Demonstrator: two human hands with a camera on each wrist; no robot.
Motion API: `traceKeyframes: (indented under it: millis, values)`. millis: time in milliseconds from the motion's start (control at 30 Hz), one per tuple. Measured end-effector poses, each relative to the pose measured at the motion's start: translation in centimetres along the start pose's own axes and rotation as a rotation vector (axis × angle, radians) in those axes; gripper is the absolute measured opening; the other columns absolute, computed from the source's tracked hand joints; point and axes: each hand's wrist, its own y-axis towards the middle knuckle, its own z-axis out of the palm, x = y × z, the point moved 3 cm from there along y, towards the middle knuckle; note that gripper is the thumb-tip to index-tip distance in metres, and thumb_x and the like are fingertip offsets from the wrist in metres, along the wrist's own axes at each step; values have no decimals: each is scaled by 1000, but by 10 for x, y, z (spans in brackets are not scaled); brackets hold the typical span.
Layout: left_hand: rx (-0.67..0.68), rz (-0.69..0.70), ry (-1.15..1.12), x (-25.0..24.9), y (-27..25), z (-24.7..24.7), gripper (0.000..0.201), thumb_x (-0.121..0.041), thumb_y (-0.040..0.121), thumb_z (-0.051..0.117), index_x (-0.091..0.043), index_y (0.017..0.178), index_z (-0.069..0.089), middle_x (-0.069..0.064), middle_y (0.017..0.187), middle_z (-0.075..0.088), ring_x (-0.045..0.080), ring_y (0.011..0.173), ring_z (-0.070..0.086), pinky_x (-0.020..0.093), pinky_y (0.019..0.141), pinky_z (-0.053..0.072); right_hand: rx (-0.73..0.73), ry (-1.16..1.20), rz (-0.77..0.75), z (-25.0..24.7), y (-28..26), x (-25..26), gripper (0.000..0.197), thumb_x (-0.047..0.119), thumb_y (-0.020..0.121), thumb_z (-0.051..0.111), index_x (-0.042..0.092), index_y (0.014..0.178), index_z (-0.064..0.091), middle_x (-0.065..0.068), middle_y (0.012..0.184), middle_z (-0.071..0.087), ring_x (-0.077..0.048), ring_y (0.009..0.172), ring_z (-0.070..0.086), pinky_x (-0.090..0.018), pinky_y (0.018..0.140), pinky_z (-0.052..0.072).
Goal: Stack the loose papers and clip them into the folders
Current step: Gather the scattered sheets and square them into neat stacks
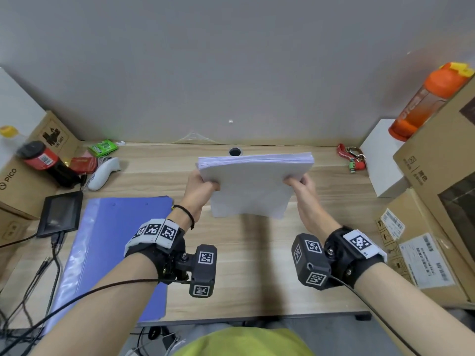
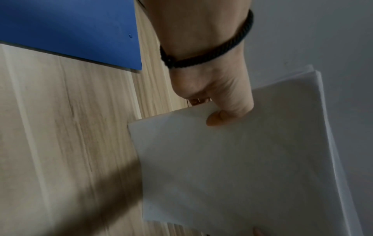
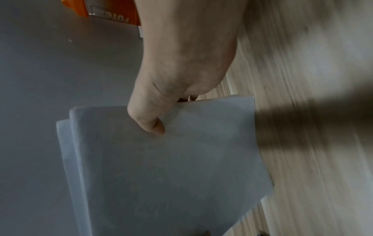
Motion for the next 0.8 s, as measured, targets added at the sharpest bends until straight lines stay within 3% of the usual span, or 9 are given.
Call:
traceKeyframes:
  millis: [67, 200, 333, 400, 467, 500, 600, 667, 800]
  values:
    - [-12, -7, 25, 1, 1, 2, 42, 21, 71, 46, -15, 87, 62, -1, 83, 61, 12, 78, 53, 25, 68, 43, -19, 12, 10, -4, 3, -4, 30, 0, 87, 50, 16, 111, 57, 9, 92, 62, -1, 81, 56, -14, 69, 42]
    - [-25, -45, 18, 8, -3, 5, 42, 19, 71, 44, -17, 88, 59, -2, 82, 59, 13, 78, 50, 24, 67, 41, 0, -69, 93, -5, 3, -17, 25, 5, 91, 42, 18, 104, 59, 8, 97, 61, -10, 95, 49, -20, 76, 36]
    - [-32, -79, -5, 2, -5, 9, 30, 3, 58, 48, -16, 79, 59, 0, 79, 58, 17, 76, 48, 29, 67, 39, -13, -115, 104, -1, 0, -16, 43, 8, 94, 36, 19, 133, 51, 4, 128, 53, -10, 114, 45, -21, 90, 30]
    - [-25, -89, -23, -9, -2, 8, 30, -3, 51, 46, -12, 76, 58, 1, 78, 58, 16, 73, 49, 27, 64, 39, 15, -105, 86, 0, 2, -6, 49, 6, 94, 34, 22, 138, 46, 7, 131, 52, -8, 113, 47, -14, 82, 37]
    - [3, -72, -42, -22, 1, 7, 32, -2, 50, 44, -9, 78, 57, 2, 78, 57, 15, 70, 50, 24, 61, 40, 47, -97, 67, -1, 4, 6, 46, 4, 93, 34, 23, 132, 51, 10, 122, 56, -2, 101, 52, -3, 65, 41]
    - [11, -61, -52, -26, 3, 6, 32, -2, 49, 44, -7, 79, 56, 3, 78, 56, 15, 68, 49, 24, 60, 39, 45, -86, 56, -2, 4, 11, 42, 4, 92, 34, 23, 123, 54, 10, 116, 58, 0, 95, 53, -3, 62, 41]
    - [12, -16, -42, -30, 2, 6, 32, -3, 50, 45, -6, 80, 55, 6, 78, 50, 17, 70, 44, 26, 61, 34, -6, -37, 52, -8, 4, 9, 30, 1, 89, 38, 22, 89, 60, 6, 96, 61, -11, 91, 54, -19, 78, 40]
    - [2, -2, -18, -23, -2, 5, 26, -3, 50, 46, -9, 74, 54, 2, 72, 51, 13, 65, 44, 21, 57, 35, -31, -13, 74, -11, 1, -3, 30, -3, 87, 38, 19, 78, 58, 8, 82, 62, -15, 89, 52, -26, 82, 37]
    - [-8, 2, 7, -12, -7, 2, 29, -3, 52, 48, -16, 75, 58, -4, 72, 57, 9, 66, 50, 22, 59, 40, -15, 18, 86, -5, -7, -9, 30, -5, 86, 39, 18, 78, 57, 9, 77, 60, -2, 70, 53, -16, 68, 39]
